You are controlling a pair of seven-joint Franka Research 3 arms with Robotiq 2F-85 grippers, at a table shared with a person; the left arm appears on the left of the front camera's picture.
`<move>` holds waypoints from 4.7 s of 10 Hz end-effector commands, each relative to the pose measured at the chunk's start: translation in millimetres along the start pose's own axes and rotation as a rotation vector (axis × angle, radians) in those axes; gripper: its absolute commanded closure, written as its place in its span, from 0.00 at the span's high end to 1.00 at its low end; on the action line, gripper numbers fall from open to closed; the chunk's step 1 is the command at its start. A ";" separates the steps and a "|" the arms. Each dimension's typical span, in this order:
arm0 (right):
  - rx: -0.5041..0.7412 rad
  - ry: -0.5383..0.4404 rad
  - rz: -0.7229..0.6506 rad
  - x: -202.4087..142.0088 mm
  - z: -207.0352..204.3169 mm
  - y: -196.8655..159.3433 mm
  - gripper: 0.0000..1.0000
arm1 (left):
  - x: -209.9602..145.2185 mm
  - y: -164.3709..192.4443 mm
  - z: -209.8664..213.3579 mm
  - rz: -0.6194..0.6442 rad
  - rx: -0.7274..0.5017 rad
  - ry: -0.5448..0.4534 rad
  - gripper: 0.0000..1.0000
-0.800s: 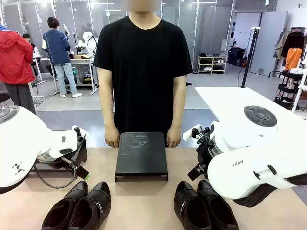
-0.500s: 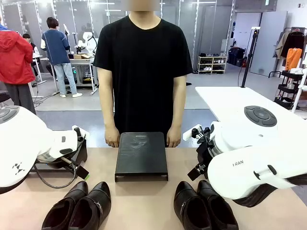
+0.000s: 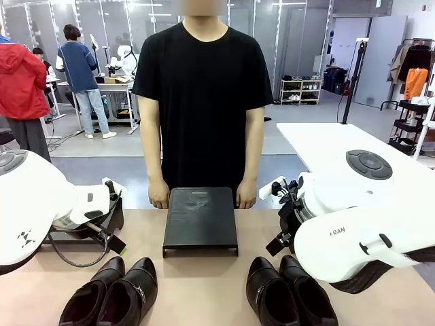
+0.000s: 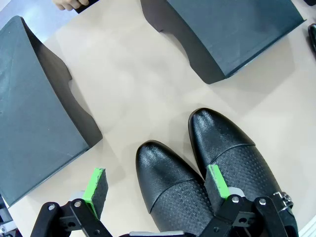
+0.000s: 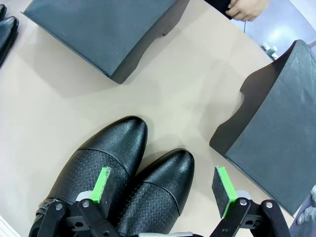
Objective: Place the shoes on the stand as instructed by the person.
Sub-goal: Pick up one pair of Shoes and place it on the Shoes Stand indicated by the person.
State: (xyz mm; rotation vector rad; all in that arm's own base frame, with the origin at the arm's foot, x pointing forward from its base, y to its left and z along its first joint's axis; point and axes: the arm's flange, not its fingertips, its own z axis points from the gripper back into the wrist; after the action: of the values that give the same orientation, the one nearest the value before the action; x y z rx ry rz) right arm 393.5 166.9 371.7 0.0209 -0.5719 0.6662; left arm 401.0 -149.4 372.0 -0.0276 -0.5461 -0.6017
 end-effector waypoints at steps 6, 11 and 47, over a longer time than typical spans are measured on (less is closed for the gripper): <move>0.097 0.004 -0.005 33.6 51.7 -30.6 1.00 | 34.3 30.5 56.3 0.020 -0.111 0.052 1.00; 0.576 -0.053 -0.173 9.9 130.7 -108.2 1.00 | 12.9 108.8 134.8 0.152 -0.586 -0.020 1.00; 0.801 -0.430 -0.918 -319.1 226.3 -285.4 1.00 | -335.2 281.5 224.1 0.734 -0.909 -0.576 1.00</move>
State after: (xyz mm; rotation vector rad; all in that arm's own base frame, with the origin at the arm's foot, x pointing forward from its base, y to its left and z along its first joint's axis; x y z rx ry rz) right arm 246.3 -288.2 445.5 1.1340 -0.5939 -0.0628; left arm 217.4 301.0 434.7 -1.2372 -0.7146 -0.0594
